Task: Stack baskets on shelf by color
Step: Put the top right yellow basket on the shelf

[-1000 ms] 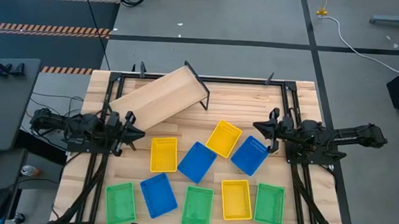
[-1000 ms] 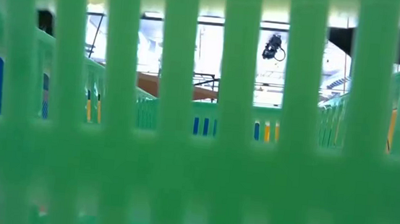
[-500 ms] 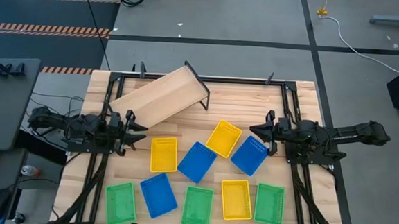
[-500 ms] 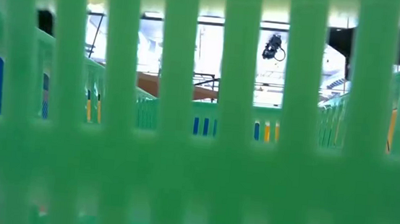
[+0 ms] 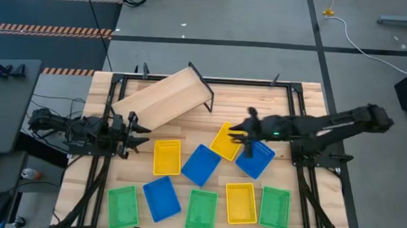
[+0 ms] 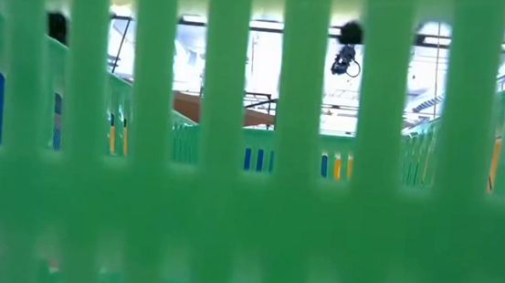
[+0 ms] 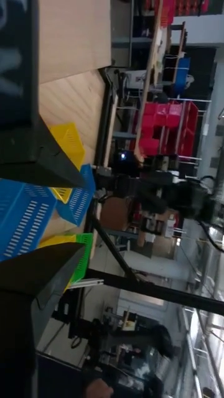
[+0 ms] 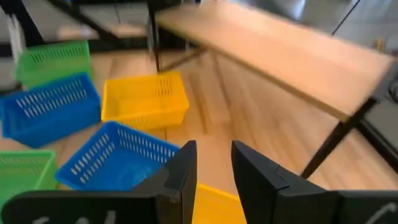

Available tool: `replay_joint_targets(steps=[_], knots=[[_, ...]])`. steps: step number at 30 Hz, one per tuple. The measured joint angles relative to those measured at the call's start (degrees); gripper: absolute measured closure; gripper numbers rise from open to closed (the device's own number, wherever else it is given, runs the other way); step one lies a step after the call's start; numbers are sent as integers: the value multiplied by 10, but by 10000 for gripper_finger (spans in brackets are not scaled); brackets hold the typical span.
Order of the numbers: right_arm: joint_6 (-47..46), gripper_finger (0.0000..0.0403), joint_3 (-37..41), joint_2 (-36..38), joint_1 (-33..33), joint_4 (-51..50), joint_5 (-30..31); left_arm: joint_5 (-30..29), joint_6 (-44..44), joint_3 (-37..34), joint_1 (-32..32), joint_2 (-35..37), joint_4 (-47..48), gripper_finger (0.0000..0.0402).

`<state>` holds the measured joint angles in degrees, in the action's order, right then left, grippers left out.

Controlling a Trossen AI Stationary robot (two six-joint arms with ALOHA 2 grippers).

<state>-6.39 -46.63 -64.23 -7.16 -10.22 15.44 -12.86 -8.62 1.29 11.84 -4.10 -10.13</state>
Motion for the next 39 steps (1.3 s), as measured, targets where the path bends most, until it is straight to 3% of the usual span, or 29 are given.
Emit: replay_joint_targets(steps=[3,7,13,20,30,39], knots=[[-46,297,-96,-80,0,-102,-1,0,-5,13,0,0,32,241],[-182,295,-197,-169,3,-240,-12,0,-7,30,0,0,70,241],[-264,295,-265,-291,-15,-397,-33,0,18,51,0,-1,81,241],[-314,295,-282,-369,-38,-418,-33,0,19,65,0,-1,121,241],[-323,288,-283,-411,-55,-420,-2,0,9,65,0,-1,127,241],[-289,202,-282,-410,-55,-420,-5,0,-41,67,0,0,147,241]])
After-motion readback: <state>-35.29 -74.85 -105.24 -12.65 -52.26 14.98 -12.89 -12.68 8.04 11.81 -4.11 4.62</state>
